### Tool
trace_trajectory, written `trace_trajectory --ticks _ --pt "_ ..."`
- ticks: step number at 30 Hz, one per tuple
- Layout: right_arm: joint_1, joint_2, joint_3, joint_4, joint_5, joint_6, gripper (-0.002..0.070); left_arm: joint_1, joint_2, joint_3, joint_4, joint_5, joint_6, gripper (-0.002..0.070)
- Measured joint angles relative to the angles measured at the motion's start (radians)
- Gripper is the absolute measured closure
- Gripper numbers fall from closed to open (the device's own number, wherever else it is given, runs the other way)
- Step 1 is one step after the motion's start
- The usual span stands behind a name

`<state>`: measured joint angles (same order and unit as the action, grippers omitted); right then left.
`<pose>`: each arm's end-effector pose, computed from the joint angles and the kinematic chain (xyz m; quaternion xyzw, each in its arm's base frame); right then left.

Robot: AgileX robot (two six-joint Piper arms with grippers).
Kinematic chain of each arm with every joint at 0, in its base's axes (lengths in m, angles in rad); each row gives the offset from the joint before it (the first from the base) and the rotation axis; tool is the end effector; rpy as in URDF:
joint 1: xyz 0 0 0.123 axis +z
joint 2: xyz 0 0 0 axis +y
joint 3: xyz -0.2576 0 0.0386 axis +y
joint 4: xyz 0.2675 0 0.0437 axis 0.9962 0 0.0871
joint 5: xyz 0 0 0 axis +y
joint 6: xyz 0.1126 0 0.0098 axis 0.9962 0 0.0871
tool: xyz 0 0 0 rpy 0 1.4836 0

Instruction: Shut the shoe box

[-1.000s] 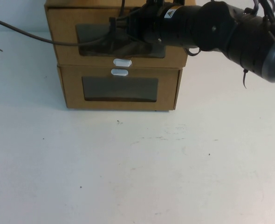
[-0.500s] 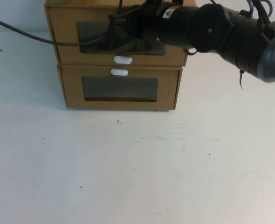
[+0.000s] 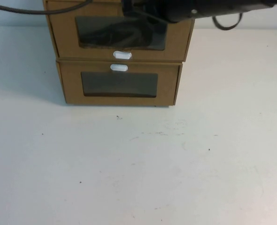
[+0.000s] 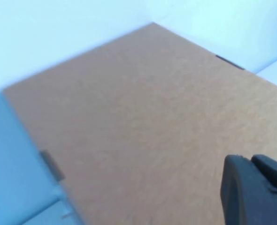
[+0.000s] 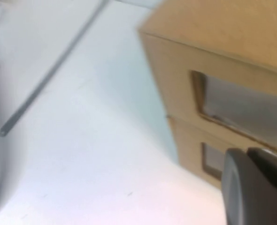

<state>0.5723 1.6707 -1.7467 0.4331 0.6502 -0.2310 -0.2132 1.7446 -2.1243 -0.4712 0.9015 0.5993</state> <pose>0.3429 0.2550 0.3927 -0.2540 0.8012 0.2823 0.4625 0.3951 -0.1267 0.4708 0.3022 0.7622 -0.1275 0.5580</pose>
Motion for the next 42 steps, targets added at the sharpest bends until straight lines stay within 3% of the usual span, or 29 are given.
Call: trace_trajectory --ticks 5,9,18,25,35,42 --pt "0.000 -0.138 0.001 -0.037 0.165 0.007 0.0687 0.001 -0.108 0.064 0.130 0.013 -0.050 0.0677" --pt "0.000 -0.265 0.077 -0.144 0.250 0.093 0.0687 0.001 -0.264 0.254 0.153 -0.043 -0.054 0.0677" --pt "0.000 -0.689 0.483 -0.387 0.290 0.345 0.0687 0.001 -0.831 0.980 0.094 -0.419 -0.077 0.0677" --pt "0.000 -0.978 0.797 -0.414 0.289 0.414 0.0687 0.001 -1.201 1.417 0.067 -0.589 -0.080 0.0677" --pt "0.000 -1.367 1.220 -0.472 0.022 0.480 0.0687 0.001 -1.675 1.769 0.072 -0.606 -0.123 0.0677" --pt "0.000 -1.556 1.465 -0.456 -0.303 0.498 0.0687 0.001 -1.756 1.930 0.101 -0.611 -0.123 0.0677"
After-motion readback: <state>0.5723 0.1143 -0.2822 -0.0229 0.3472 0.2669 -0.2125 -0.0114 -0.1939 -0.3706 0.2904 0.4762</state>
